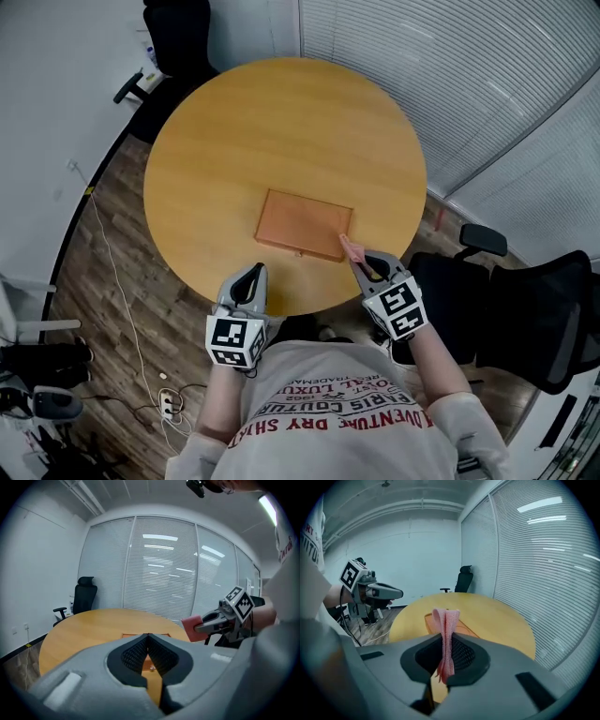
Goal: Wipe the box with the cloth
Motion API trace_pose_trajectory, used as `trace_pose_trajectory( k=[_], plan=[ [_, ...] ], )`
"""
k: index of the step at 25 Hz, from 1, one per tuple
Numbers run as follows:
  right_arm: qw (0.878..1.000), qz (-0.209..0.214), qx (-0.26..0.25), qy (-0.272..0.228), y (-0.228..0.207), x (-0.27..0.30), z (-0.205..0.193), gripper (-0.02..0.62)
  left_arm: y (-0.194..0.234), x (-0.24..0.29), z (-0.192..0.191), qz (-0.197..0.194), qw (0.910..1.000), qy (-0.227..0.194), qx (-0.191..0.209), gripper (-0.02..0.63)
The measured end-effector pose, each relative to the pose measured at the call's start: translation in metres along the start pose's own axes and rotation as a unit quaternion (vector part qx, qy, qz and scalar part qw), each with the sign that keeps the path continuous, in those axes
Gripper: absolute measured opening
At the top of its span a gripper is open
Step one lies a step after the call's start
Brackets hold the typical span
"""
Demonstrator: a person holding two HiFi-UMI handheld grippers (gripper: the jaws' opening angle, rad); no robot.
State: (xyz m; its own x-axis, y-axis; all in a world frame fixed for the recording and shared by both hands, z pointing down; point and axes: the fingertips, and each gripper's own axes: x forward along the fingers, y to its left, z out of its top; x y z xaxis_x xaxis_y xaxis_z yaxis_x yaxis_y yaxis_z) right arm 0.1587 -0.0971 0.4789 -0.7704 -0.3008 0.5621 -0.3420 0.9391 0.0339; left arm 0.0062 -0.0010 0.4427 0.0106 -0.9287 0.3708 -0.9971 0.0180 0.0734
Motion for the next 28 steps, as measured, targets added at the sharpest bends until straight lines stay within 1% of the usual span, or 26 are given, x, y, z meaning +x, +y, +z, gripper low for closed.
trace_pose_trajectory(
  k=[3,5,7,10,14,17,20,22,24,25,28],
  plan=[
    [1.0,-0.002,-0.008,0.028,-0.01,0.035,0.017,0.031,0.025,0.029,-0.006,-0.015,0.9996,0.022,0.008,0.009],
    [0.998,-0.001,-0.013,0.053,-0.019,0.059,0.026,0.031,0.034,0.046,-0.007,-0.039,0.9986,0.032,0.015,0.009],
    [0.996,0.004,-0.023,0.082,-0.026,0.086,0.034,0.031,0.043,0.063,-0.006,-0.062,0.9973,0.039,0.013,0.009],
    [0.992,0.019,-0.037,0.12,-0.032,0.12,0.041,0.031,0.055,0.086,-0.008,-0.071,0.9958,0.057,0.01,0.009],
    [0.984,0.043,-0.062,0.158,-0.042,0.152,0.044,0.031,0.054,0.11,-0.017,-0.082,0.9933,0.081,0.007,0.009],
    [0.971,0.068,-0.119,0.195,-0.053,0.173,0.043,0.031,0.054,0.129,-0.026,-0.078,0.9925,0.094,-0.006,0.009],
    [0.949,0.097,-0.18,0.239,-0.06,0.199,0.04,0.031,0.06,0.143,-0.039,-0.069,0.9907,0.117,-0.014,0.009],
    [0.934,0.12,-0.205,0.267,-0.06,0.217,0.039,0.031,0.065,0.149,-0.044,-0.061,0.99,0.125,-0.02,0.009],
    [0.921,0.143,-0.218,0.289,-0.06,0.231,0.039,0.031,0.068,0.154,-0.045,-0.058,0.9893,0.131,-0.029,0.009],
    [0.917,0.154,-0.219,0.296,-0.059,0.239,0.04,0.031,0.068,0.156,-0.043,-0.059,0.9887,0.133,-0.033,0.009],
    [0.915,0.187,-0.2,0.297,-0.054,0.266,0.05,0.031,0.067,0.163,-0.04,-0.067,0.9872,0.139,-0.038,0.009]
  ],
)
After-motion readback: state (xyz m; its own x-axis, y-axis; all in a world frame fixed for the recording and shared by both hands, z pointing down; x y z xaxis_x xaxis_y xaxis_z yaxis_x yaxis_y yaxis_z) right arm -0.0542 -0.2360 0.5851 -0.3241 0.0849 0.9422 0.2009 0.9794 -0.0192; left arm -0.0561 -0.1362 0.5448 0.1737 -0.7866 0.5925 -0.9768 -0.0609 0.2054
